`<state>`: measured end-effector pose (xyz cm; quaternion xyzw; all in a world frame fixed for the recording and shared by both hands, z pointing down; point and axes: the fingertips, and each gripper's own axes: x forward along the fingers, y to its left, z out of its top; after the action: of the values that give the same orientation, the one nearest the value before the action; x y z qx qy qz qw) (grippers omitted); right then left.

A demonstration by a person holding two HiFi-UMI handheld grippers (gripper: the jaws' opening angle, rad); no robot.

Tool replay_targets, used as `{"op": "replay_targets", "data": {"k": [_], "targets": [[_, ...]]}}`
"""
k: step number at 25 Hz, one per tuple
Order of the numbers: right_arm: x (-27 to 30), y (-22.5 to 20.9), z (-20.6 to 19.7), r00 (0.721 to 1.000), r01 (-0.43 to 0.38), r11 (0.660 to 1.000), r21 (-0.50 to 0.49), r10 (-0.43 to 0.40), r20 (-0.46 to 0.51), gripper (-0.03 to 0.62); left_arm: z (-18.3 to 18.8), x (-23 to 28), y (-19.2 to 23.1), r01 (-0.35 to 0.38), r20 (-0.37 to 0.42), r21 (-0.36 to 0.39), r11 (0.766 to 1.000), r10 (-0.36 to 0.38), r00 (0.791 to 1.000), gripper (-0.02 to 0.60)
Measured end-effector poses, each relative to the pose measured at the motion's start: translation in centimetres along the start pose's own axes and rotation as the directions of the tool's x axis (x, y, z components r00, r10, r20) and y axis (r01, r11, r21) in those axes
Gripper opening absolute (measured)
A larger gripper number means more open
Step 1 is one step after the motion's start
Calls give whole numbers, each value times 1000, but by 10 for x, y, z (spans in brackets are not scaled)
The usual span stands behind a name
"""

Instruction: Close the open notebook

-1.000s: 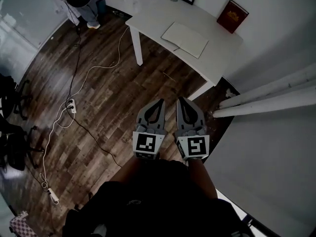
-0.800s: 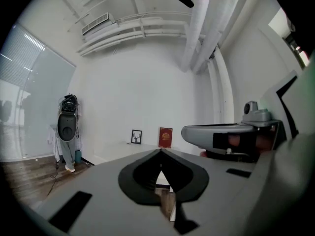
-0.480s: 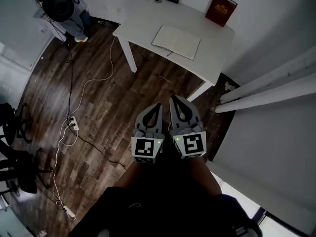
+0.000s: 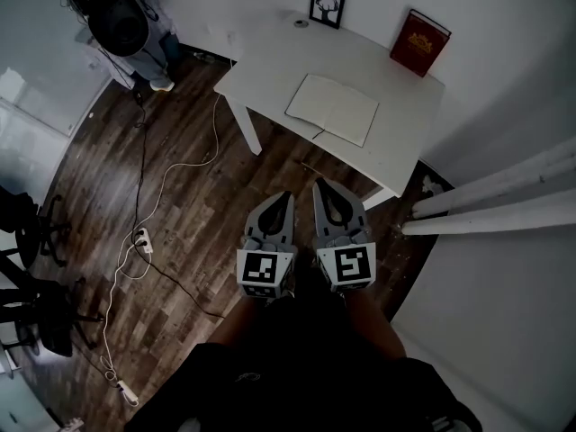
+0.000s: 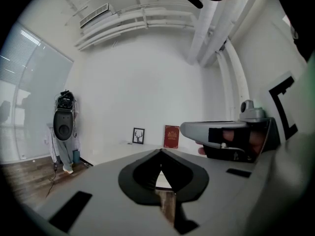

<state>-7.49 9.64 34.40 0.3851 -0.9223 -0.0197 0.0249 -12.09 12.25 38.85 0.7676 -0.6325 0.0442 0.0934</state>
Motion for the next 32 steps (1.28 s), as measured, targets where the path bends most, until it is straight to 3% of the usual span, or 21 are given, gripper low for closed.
{"op": "replay_targets", "data": {"k": [10,17,22,27,32], "targets": [[47,-67,-33,997,-29,999,44,32,-72,23,-15,94,-4,1,-89,-13,1000,-2,996,2],[62,-107,-50,996,-6,994,108,16,-89,21,-17,130,5,-39,-138,-18,999,36,990,2],[82,-121,-62,995,0,992,130,13,-98,21,-27,153,12,-22,-168,-2,1000,22,986,2],[113,-133,-75,991,40,992,123,-24,-134,23,-32,186,38,5,-199,-122,993,-29,980,2],[149,-138,-87,984,50,991,121,-28,-175,21,-51,219,70,-14,-292,-167,986,-36,956,2]]}}
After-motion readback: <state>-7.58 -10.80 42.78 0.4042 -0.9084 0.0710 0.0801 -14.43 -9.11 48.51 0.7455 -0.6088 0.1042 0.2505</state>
